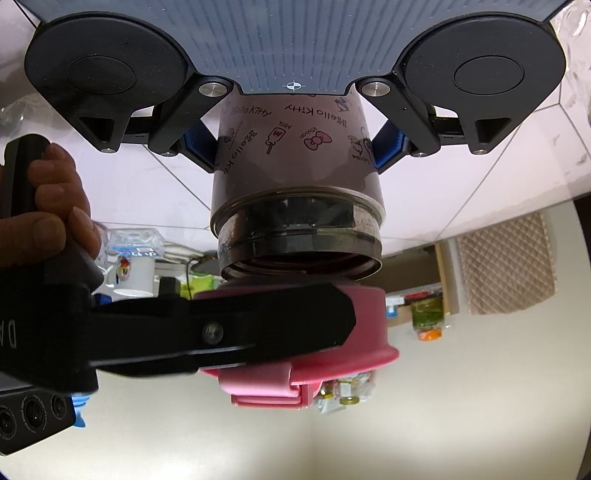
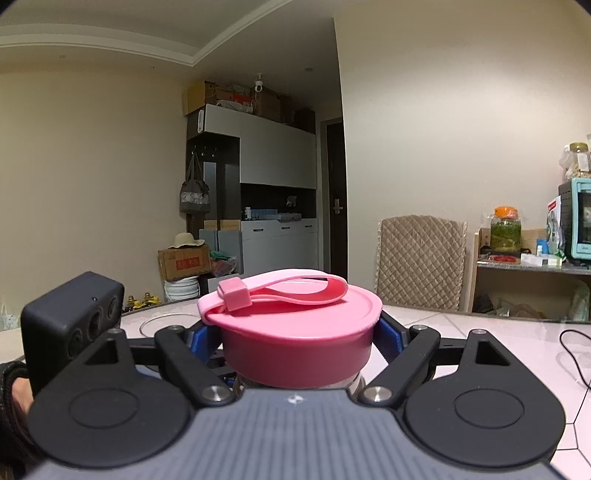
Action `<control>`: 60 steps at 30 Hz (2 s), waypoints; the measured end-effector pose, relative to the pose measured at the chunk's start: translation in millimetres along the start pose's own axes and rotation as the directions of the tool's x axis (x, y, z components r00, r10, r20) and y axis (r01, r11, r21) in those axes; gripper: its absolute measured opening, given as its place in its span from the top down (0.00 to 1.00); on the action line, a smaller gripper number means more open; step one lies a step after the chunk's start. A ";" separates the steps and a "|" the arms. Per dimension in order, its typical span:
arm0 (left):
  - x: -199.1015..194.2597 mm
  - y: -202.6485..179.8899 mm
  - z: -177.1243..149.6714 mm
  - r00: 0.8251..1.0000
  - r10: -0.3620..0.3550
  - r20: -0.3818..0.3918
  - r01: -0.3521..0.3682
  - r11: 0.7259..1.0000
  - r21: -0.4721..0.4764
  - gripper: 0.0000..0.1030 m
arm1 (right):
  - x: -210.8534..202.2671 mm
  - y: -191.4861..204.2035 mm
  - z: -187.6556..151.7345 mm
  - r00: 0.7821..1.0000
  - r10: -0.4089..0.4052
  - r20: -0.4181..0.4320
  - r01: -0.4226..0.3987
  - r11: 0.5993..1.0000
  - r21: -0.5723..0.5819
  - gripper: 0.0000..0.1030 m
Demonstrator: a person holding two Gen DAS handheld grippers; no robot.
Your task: Unscrew bottle cap and pour
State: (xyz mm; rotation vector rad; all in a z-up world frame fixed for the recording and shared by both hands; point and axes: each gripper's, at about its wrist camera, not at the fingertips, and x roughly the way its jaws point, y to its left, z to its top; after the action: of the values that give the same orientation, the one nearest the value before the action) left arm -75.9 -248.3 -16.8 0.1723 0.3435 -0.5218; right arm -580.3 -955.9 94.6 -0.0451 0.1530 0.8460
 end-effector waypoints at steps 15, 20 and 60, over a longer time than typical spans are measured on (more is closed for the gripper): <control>-55.2 -158.0 6.9 1.000 -0.001 -0.001 0.001 1.000 -0.002 0.13 | -2.0 -0.7 1.7 1.000 -0.022 0.004 0.022 1.000 -0.009 0.18; -79.6 -224.7 8.8 1.000 -0.001 -0.001 0.001 1.000 -0.002 0.13 | -3.5 0.3 1.5 1.000 -0.022 0.000 0.022 1.000 -0.011 0.18; -279.4 -861.7 28.9 0.994 0.107 0.001 -0.107 0.993 -0.049 0.13 | -29.0 -17.4 -6.3 0.948 -0.317 -0.003 0.316 0.946 0.071 0.18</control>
State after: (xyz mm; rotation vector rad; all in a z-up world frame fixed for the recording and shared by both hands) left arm -738.1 -863.6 47.9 0.1421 0.3414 -0.4075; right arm -586.9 -989.6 92.4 0.0011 0.1622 0.5186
